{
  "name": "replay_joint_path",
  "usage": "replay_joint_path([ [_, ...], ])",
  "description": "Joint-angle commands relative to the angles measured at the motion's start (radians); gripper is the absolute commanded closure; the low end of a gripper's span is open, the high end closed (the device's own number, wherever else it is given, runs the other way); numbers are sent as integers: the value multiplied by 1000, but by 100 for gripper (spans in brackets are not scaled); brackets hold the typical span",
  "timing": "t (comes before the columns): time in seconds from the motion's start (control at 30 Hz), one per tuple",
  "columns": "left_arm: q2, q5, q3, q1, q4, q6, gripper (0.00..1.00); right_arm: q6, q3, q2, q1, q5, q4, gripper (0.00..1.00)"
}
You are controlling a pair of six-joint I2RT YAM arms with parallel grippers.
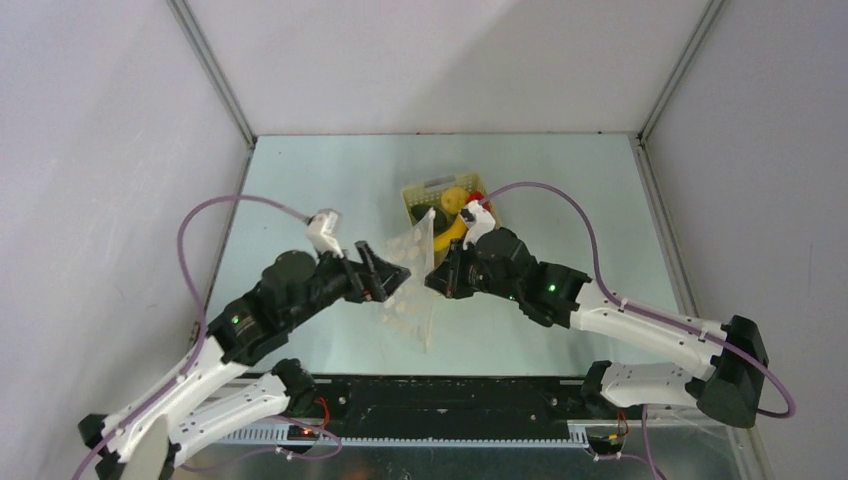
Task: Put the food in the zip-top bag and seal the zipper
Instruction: Open the zipper of the food storage bag at the center of the board.
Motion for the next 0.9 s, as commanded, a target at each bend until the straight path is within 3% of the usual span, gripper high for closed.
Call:
replay_joint_path([
  [0.0,145,106,107,-6,35,56,0,16,66,21,34,8,53,100],
  [0.17,239,58,153,-7,-2,47,0,15,84,48,62,13,45,100],
  [0.43,243,-31,172,-7,-44,73,0,-14,103,55,81,41,26,100],
  [0.87,271,-44,152,-8,-91,67,0,-15,104,65,90,63,29,100],
])
